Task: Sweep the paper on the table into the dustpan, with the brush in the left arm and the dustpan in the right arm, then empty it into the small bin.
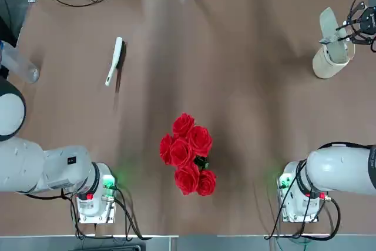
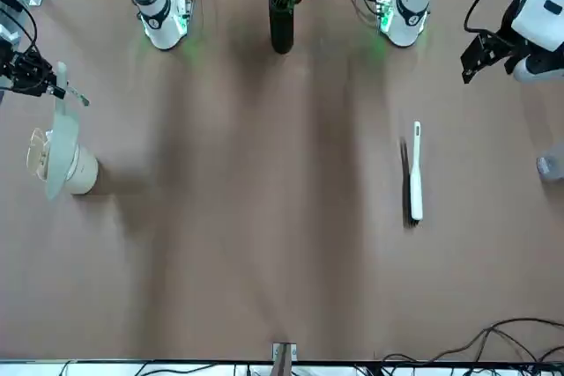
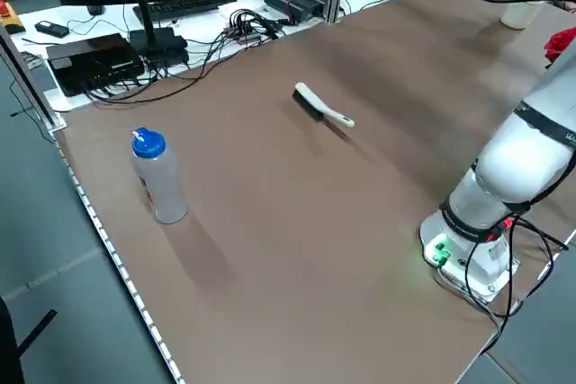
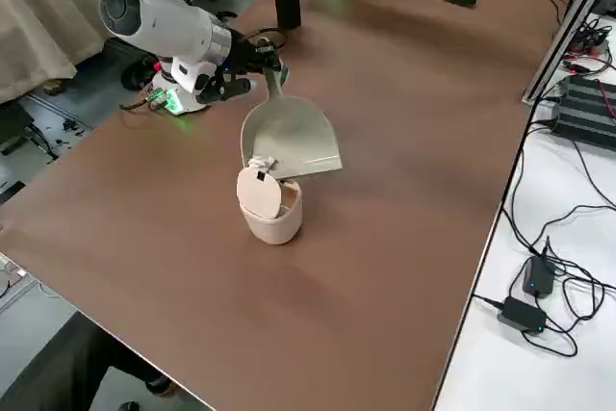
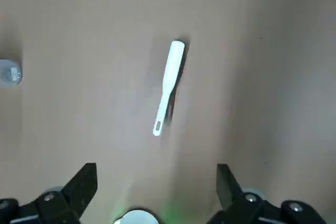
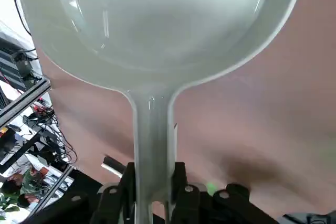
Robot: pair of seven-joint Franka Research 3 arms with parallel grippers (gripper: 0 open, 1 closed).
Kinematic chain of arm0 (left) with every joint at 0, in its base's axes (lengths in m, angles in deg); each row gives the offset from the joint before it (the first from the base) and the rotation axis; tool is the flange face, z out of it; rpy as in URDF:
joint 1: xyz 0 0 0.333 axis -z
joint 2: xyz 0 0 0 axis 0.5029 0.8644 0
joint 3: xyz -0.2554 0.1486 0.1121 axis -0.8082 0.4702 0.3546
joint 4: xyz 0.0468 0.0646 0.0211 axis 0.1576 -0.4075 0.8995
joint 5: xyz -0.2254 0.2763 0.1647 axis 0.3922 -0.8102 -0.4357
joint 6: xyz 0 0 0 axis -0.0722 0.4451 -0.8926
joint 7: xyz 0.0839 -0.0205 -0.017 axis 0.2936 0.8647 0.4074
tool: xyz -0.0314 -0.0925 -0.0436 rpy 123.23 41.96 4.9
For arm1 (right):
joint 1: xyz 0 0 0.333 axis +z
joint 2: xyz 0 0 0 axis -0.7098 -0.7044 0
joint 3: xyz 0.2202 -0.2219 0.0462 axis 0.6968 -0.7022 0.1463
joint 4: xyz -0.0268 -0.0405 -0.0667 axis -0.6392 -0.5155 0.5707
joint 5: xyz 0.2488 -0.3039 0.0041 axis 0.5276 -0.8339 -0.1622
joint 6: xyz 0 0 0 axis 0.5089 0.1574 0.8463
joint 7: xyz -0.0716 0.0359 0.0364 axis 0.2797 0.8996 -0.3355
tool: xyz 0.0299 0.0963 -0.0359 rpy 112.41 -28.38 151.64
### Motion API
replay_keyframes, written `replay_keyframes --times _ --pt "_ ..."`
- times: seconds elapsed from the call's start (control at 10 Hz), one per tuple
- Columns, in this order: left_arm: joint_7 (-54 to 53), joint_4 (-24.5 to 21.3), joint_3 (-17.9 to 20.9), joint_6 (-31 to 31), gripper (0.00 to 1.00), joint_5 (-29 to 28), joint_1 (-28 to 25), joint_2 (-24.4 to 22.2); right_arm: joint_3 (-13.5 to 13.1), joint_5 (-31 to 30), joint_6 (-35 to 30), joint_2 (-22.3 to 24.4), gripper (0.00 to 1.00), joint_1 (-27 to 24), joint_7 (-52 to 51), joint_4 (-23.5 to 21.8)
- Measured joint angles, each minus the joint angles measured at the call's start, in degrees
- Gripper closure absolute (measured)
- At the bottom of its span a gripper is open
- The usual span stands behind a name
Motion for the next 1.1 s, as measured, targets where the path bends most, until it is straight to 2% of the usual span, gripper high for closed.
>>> replay_keyframes --times 0.4,0.8,0.9,1.1 --pt "0.0 0.0 0.0 0.0 0.0 0.0 0.0 0.0 2.0 1.0 -0.3 0.1 0.67 0.0 4.5 1.1" --pt "0.0 0.0 0.0 0.0 0.0 0.0 -0.1 0.0 2.3 1.0 -0.4 0.1 0.67 0.0 4.6 1.1" --pt "0.0 0.0 0.0 0.0 0.0 0.0 -0.2 0.0 3.4 0.6 -0.4 0.2 0.67 0.0 4.4 1.4" --pt "0.0 0.0 0.0 0.0 0.0 0.0 -0.3 0.0 10.3 -5.4 -0.1 0.2 0.67 0.1 4.6 3.8"
